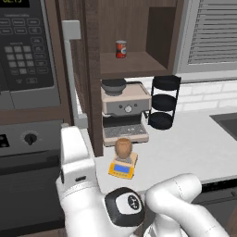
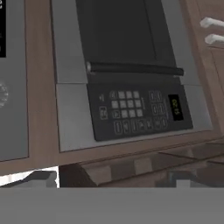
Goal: Pick the honey bottle and place it on the digital scale for weighing, and close the cabinet.
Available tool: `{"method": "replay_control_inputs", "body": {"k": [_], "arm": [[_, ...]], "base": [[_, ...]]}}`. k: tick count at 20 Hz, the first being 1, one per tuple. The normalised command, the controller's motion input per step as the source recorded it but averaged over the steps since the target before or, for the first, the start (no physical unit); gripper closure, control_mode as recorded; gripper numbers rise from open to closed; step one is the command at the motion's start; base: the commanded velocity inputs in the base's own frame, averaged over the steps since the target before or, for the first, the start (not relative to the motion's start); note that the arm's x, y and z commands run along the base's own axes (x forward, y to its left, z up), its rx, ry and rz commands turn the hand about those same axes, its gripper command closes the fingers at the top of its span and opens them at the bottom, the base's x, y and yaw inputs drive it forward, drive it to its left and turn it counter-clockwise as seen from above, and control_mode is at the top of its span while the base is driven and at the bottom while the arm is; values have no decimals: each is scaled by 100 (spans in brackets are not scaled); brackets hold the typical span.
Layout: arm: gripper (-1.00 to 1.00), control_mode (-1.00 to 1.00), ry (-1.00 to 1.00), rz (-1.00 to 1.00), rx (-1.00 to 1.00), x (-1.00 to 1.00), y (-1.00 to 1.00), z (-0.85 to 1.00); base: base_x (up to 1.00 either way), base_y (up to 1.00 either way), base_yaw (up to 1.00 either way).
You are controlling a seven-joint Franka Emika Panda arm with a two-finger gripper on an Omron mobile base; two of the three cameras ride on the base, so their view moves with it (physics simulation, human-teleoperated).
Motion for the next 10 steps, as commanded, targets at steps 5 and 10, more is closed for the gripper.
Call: {"method": "replay_control_inputs", "body": {"k": [5, 10], "arm": [[-100, -100, 26, -6, 0, 13, -21, 19], [-100, -100, 16, -5, 1, 0, -48, 8]], "base": [[0, 0, 0], [0, 0, 0]]}}
